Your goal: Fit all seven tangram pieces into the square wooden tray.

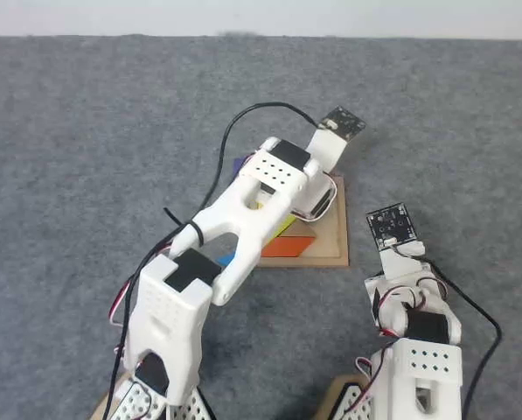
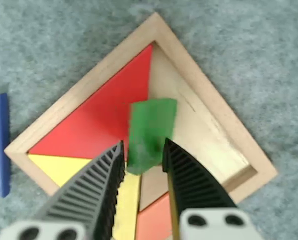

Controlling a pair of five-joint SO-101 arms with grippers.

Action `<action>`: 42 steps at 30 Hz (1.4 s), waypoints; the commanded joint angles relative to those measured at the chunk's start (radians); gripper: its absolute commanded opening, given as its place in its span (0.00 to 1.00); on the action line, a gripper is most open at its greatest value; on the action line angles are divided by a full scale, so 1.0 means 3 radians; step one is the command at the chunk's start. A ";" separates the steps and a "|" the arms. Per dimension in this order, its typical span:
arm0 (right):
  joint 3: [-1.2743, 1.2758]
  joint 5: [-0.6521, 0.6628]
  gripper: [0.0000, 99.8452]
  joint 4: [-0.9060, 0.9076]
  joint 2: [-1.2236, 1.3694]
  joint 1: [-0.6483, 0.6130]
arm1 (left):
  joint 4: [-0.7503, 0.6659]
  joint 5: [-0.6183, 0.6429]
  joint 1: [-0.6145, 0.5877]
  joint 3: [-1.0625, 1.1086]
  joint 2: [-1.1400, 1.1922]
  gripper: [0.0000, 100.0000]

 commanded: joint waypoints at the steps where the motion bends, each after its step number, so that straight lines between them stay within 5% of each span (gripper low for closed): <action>1: -0.0020 0.0051 0.16 0.0018 -0.0059 -0.0028 | -0.0026 -0.0107 -0.0026 -0.0151 -0.0061 0.12; 14: -0.0020 0.0051 0.16 0.0018 -0.0059 -0.0028 | 0.0020 -0.0133 -0.0189 -0.0130 -0.0338 0.12; 21: 0.0020 0.0056 0.16 -0.0038 -0.0059 -0.0028 | 0.0491 -0.0153 -0.0767 -0.0003 -0.0915 0.12; 32: 0.0026 0.0056 0.16 -0.0049 -0.0059 -0.0028 | 0.0348 -0.1125 -0.1412 0.2222 -0.2793 0.13; 42: 0.0031 0.0051 0.16 -0.0049 -0.0059 -0.0033 | -0.0322 -0.1207 -0.1371 0.3148 -0.2946 0.16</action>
